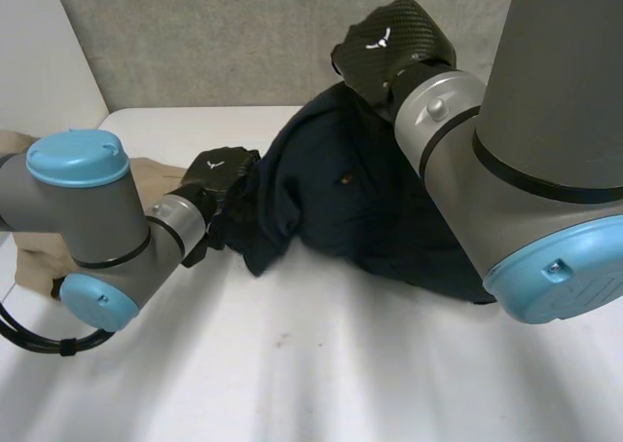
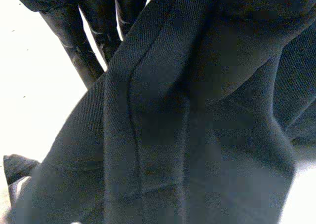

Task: Fold the laundry.

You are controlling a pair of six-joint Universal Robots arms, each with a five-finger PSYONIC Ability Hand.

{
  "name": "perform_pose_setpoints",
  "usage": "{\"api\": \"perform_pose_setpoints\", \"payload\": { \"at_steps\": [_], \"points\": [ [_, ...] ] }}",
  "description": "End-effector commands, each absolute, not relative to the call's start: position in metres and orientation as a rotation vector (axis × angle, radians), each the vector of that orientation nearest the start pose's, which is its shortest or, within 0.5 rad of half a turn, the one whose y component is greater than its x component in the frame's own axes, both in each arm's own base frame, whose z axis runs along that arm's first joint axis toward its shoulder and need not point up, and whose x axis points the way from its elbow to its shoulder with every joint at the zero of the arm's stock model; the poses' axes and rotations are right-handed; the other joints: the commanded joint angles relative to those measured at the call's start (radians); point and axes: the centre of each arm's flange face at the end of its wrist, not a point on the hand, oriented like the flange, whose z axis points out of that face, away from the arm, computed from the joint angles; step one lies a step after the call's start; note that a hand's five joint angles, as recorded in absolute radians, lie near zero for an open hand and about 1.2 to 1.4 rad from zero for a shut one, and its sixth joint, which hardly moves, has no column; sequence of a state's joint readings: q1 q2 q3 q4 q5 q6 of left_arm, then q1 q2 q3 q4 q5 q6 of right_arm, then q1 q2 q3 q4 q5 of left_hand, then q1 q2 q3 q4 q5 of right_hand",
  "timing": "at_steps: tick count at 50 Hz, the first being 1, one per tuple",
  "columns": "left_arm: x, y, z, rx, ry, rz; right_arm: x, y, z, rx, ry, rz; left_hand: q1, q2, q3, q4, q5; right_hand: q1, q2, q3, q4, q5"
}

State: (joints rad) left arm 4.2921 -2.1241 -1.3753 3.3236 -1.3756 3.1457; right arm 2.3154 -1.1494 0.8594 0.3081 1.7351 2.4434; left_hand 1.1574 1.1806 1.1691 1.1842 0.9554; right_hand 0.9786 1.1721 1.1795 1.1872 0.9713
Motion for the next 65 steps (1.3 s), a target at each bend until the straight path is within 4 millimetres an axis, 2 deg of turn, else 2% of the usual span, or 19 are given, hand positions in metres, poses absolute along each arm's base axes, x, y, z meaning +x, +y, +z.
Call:
{"api": "perform_pose_setpoints", "payload": {
  "at_steps": [1,6,7,11,15,17,22,25,32,36,39,41,46,49,53,57,60,64,65],
  "points": [
    [-0.288,-0.303,0.228,0.759,2.558,-2.323,0.34,-0.221,0.345,-1.404,1.902,-2.263,0.239,0.216,0.227,0.212,0.266,0.418,0.224,0.217,0.209,0.25],
    [-0.266,-0.292,0.282,0.69,2.443,-2.427,0.324,-0.222,0.36,-1.431,1.917,-2.323,0.239,0.216,0.227,0.212,0.266,0.418,0.224,0.217,0.209,0.25],
    [-0.259,-0.284,0.303,0.671,2.393,-2.474,0.322,-0.221,0.364,-1.421,1.91,-2.339,0.239,0.216,0.227,0.212,0.266,0.418,0.224,0.217,0.209,0.25],
    [-0.249,-0.256,0.348,0.667,2.287,-2.581,0.312,-0.212,0.39,-1.364,1.851,-2.427,0.239,0.216,0.227,0.212,0.266,0.418,0.224,0.217,0.209,0.25],
    [-0.24,-0.231,0.377,0.665,2.215,-2.648,0.306,-0.201,0.405,-1.376,1.79,-2.462,0.239,0.216,0.227,0.212,0.266,0.418,0.224,0.217,0.209,0.25],
    [-0.238,-0.225,0.381,0.668,2.214,-2.649,0.306,-0.198,0.406,-1.407,1.774,-2.452,0.239,0.216,0.227,0.212,0.266,0.418,0.224,0.217,0.209,0.25],
    [-0.237,-0.223,0.377,0.672,2.27,-2.596,0.303,-0.199,0.397,-1.478,1.81,-2.371,0.239,0.216,0.227,0.212,0.266,0.418,0.224,0.217,0.209,0.25],
    [-0.242,-0.237,0.357,0.682,2.359,-2.503,0.299,-0.207,0.389,-1.497,1.87,-2.329,0.239,0.216,0.227,0.212,0.266,0.418,0.224,0.217,0.209,0.25],
    [-0.264,-0.282,0.303,0.841,2.439,-2.246,0.31,-0.242,0.338,-1.566,2.024,-2.149,0.239,0.216,0.227,0.212,0.266,0.418,0.224,0.217,0.209,0.25],
    [-0.286,-0.308,0.286,0.923,2.381,-2.208,0.324,-0.266,0.326,-1.439,2.002,-2.207,0.239,0.216,0.227,0.212,0.266,0.418,0.224,0.217,0.209,0.25],
    [-0.303,-0.33,0.299,0.907,2.252,-2.297,0.337,-0.291,0.331,-1.222,1.888,-2.364,0.239,0.216,0.227,0.212,0.266,0.418,0.224,0.217,0.209,0.25],
    [-0.308,-0.341,0.312,0.87,2.169,-2.37,0.346,-0.305,0.346,-1.057,1.732,-2.518,0.239,0.216,0.227,0.212,0.266,0.418,0.224,0.217,0.209,0.25],
    [-0.318,-0.368,0.379,0.704,1.771,-2.721,0.357,-0.321,0.387,-0.761,1.34,-2.814,0.239,0.216,0.227,0.212,0.266,0.418,0.224,0.217,0.209,0.25],
    [-0.318,-0.37,0.398,0.629,1.648,-2.811,0.358,-0.324,0.402,-0.641,1.171,-2.917,0.239,0.216,0.227,0.212,0.266,0.418,0.224,0.217,0.209,0.25],
    [-0.325,-0.365,0.404,0.545,1.586,-2.871,0.358,-0.324,0.4,-0.647,1.177,-2.918,0.239,0.216,0.227,0.212,0.266,0.418,0.224,0.217,0.209,0.25],
    [-0.336,-0.358,0.383,0.584,1.682,-2.826,0.357,-0.322,0.386,-0.719,1.278,-2.863,0.239,0.216,0.227,0.212,0.266,0.418,0.224,0.217,0.209,0.25],
    [-0.337,-0.354,0.354,0.642,1.817,-2.726,0.354,-0.323,0.374,-0.777,1.363,-2.816,0.239,0.216,0.227,0.212,0.266,0.418,0.224,0.217,0.209,0.25],
    [-0.334,-0.346,0.303,0.728,2.018,-2.544,0.347,-0.326,0.341,-0.922,1.589,-2.675,0.239,0.216,0.227,0.212,0.266,0.418,0.224,0.217,0.209,0.25],
    [-0.333,-0.344,0.291,0.743,2.061,-2.499,0.344,-0.325,0.322,-0.994,1.698,-2.584,0.239,0.216,0.227,0.212,0.266,0.418,0.224,0.217,0.209,0.25]
  ]
}}
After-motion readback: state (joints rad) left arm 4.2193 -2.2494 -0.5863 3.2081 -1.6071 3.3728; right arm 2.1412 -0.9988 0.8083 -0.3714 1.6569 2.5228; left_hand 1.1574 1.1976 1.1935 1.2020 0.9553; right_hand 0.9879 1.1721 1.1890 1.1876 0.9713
